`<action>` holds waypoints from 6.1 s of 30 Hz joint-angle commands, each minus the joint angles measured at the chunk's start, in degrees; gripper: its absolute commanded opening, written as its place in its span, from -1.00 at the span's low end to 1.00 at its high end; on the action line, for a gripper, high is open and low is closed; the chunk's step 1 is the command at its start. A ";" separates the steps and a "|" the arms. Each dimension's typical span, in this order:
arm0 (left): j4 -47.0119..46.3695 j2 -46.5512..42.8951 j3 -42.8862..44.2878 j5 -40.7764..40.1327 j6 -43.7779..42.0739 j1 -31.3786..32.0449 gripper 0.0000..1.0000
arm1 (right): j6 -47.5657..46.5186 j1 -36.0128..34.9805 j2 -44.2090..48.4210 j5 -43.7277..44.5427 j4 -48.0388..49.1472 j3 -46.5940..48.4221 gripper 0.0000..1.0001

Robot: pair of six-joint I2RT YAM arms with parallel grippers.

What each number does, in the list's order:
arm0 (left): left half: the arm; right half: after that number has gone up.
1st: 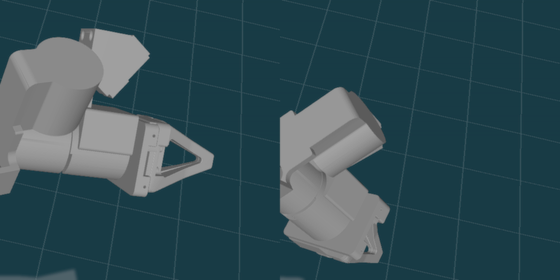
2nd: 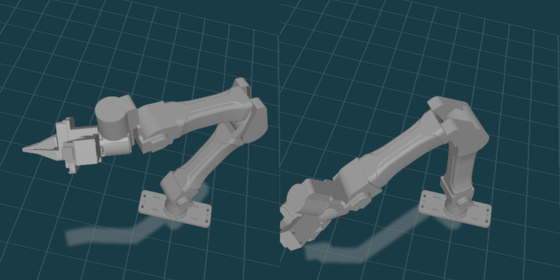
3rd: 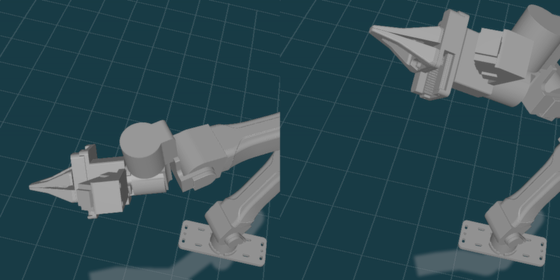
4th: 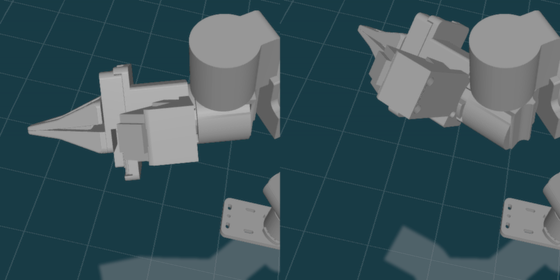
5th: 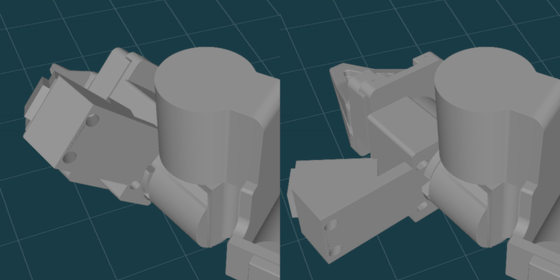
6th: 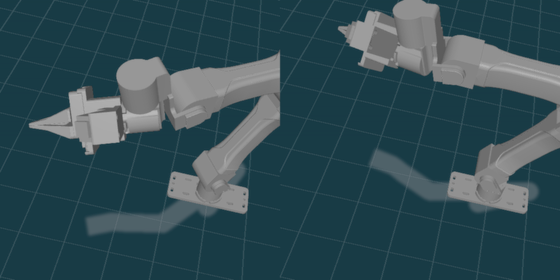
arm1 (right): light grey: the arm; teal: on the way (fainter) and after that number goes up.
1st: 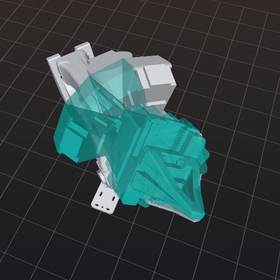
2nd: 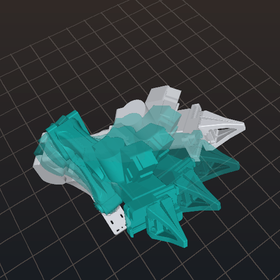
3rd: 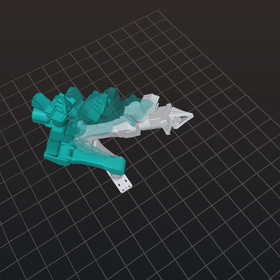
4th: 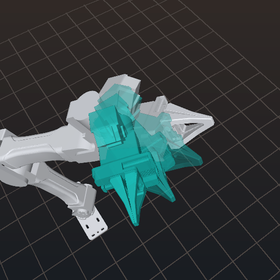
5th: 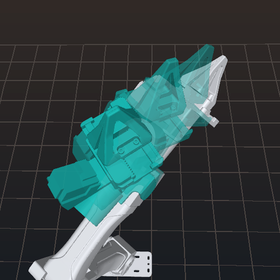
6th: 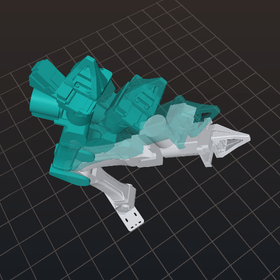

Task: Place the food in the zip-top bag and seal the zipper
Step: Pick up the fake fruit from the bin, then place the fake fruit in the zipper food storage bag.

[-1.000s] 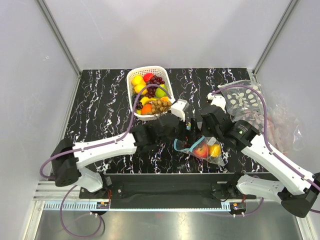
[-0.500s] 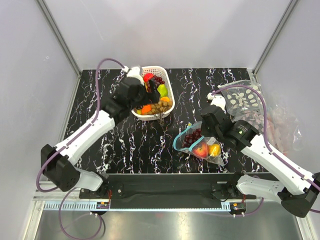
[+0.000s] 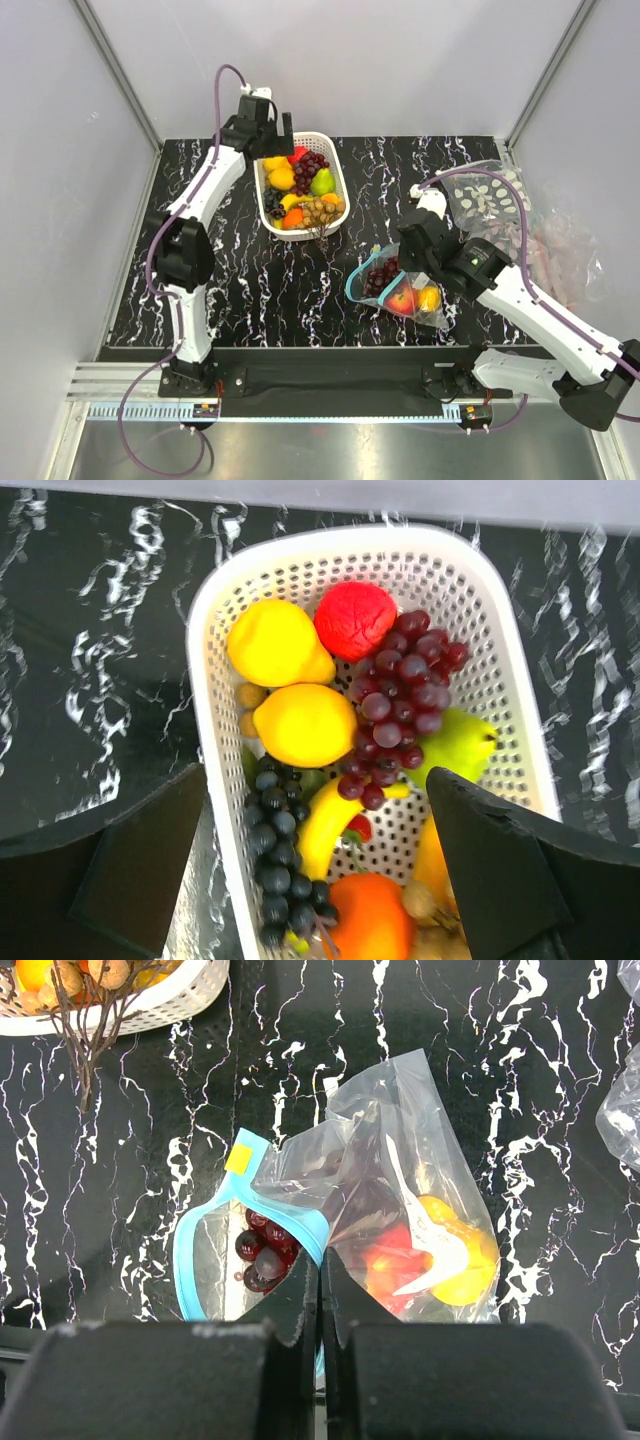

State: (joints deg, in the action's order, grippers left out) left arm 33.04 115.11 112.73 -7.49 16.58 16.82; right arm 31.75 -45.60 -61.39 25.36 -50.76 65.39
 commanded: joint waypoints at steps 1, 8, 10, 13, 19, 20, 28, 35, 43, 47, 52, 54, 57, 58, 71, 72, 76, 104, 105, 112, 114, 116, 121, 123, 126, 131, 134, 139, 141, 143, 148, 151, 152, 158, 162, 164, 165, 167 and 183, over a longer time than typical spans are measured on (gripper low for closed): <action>1.16 2.74 3.47 5.89 -6.56 0.85 0.98 | -0.63 -0.45 -0.40 -0.40 2.95 1.32 -1.00; -11.67 1.35 -5.93 11.43 -5.24 2.07 0.78 | -0.63 -0.45 -1.28 -0.93 3.48 0.89 -1.00; -13.70 1.43 -6.73 13.36 -5.50 2.60 0.54 | -0.55 -0.45 -1.28 -1.02 3.65 0.71 -1.00; -13.53 2.75 -5.25 13.03 -7.17 4.44 0.47 | -0.55 -0.54 -1.28 -0.84 3.92 0.18 -1.00; -11.51 7.40 0.89 9.42 -10.78 8.75 0.59 | -0.72 -0.45 -1.63 -0.67 4.09 -0.26 -1.00; -10.63 8.19 2.05 9.51 -10.78 9.11 0.58 | -0.72 -0.45 -1.63 -0.75 4.18 -0.17 -1.00; -3.60 19.70 16.28 8.19 -11.39 9.20 0.54 | -1.25 -0.54 -1.28 -0.49 4.00 -0.08 -1.00; -1.22 24.63 20.08 8.63 -11.04 9.11 0.26 | -1.25 -0.45 -1.19 -0.49 4.44 -0.26 -1.00; -2.01 21.65 15.78 11.53 -10.08 9.20 -0.36 | -1.34 -0.54 -1.02 -0.67 4.62 -0.70 -1.00; -4.82 15.87 9.82 12.58 -9.37 9.11 -0.58 | -1.25 -0.54 -1.02 -0.49 4.53 -0.87 -1.00; -9.03 6.38 2.24 14.34 -7.97 9.11 -0.66 | -1.25 -0.45 -0.84 -0.49 4.18 -0.79 -1.00; -10.53 3.03 -2.58 14.86 -7.53 9.37 -0.68 | -1.34 -0.45 -0.40 -0.40 3.83 -0.79 -1.00; -14.92 -3.91 -9.86 14.61 -7.35 10.07 -0.68 | -1.25 -0.45 -0.31 -0.32 3.83 -0.87 -1.00; -16.15 -6.97 -11.37 14.61 -7.26 10.16 -0.68 | -1.34 -0.45 -0.40 -0.40 3.92 -0.79 -1.00; -14.93 -24.57 -22.37 19.08 2.57 12.45 -0.65 | -2.13 -0.45 -0.66 1.00 3.39 0.79 -1.00; -15.11 -25.71 -23.33 20.13 4.23 13.49 -0.64 | -2.13 -0.45 -0.67 0.92 3.39 1.14 -1.00; -15.54 -32.64 -27.20 20.49 8.20 16.84 -0.62 | -2.30 -0.54 -0.75 1.18 3.65 1.41 -1.00; -24.07 -41.20 -48.83 15.22 16.73 40.48 -0.63 | -0.90 -0.45 2.50 1.44 2.86 0.36 -1.00; -24.51 -39.98 -48.57 15.22 16.38 40.66 -0.65 | -0.90 -0.45 2.59 1.27 2.78 0.53 -1.00; -24.42 -36.36 -47.69 11.09 14.18 41.54 -0.70 | -1.07 -0.54 2.94 0.21 2.95 0.71 -1.00; -25.65 -35.40 -47.69 13.19 13.92 41.54 -0.70 | -1.16 -0.45 3.03 -0.05 2.78 0.71 -1.00; -26.27 -34.17 -47.34 14.95 14.09 42.33 -0.70 | -1.07 -0.45 2.94 -0.05 2.78 0.62 -1.00; -28.46 -30.30 -46.81 15.83 15.06 43.91 -0.70 | -1.16 -0.45 2.59 -1.19 3.56 0.88 -1.00; -29.61 -29.42 -46.20 16.27 15.41 45.05 -0.70 | -0.99 -0.54 2.67 -1.37 3.83 0.71 -1.00; -31.01 -28.63 -45.75 15.13 15.76 46.72 -0.70 | -0.46 -0.45 2.50 -1.46 4.00 0.71 -1.00; -39.60 -25.74 -48.30 19.59 20.15 47.95 -0.70 | -0.02 -0.45 3.20 -2.60 4.71 0.80 -1.00; -41.03 -22.40 -48.13 19.44 21.65 49.27 -0.69 | 0.42 -0.45 3.55 -2.51 4.45 0.80 -1.00; -41.39 -20.72 -49.27 14.36 21.74 49.45 -0.62 | 1.30 -0.45 4.25 -2.60 3.83 0.53 -1.00; -39.02 -21.33 -49.01 10.40 20.34 49.71 -0.56 | 1.74 -0.54 4.43 -2.69 3.66 0.27 -1.00; -35.95 -22.64 -48.31 5.59 18.85 50.59 -0.40 | 2.09 -0.45 4.87 -2.69 3.30 0.27 -1.00; -34.01 -25.54 -48.30 3.88 17.61 51.47 0.24 | 2.18 -0.54 5.40 -2.43 3.13 0.44 -1.00; -33.22 -28.27 -48.83 3.88 17.52 51.47 0.37 | 2.27 -0.45 4.96 -1.81 2.69 0.88 -1.00; -31.91 -29.75 -48.74 3.80 17.26 51.47 0.39 | 2.27 -0.45 5.05 -1.72 2.60 1.06 -1.00; -22.96 -34.16 -44.88 4.76 15.86 51.47 0.66 | 2.09 -0.45 4.35 -0.93 2.07 1.24 -1.00; -18.72 -37.14 -44.52 2.75 15.59 51.47 0.71 | 2.27 -0.45 4.34 -0.93 2.16 1.32 -1.00; -17.83 -39.69 -46.19 0.64 15.68 51.30 0.70 | 2.09 -0.54 4.34 -0.93 2.16 1.50 -1.00; -17.48 -40.40 -46.89 0.20 15.50 51.12 0.63 | 2.18 -0.45 4.26 -1.02 1.99 1.50 -1.00; -16.43 -41.28 -48.29 -0.42 15.59 49.98 0.53 | 2.18 -0.45 4.17 -1.02 1.98 1.59 -1.00; -19.50 -31.36 -51.29 3.44 15.50 44.09 0.23 | 2.53 -0.54 4.26 -1.90 1.98 1.59 -1.00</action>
State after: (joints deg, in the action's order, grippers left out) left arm 17.41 82.54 61.25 -6.17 32.80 61.06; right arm 33.50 -45.76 -57.30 22.90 -51.70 64.49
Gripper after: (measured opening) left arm 0.635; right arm 0.012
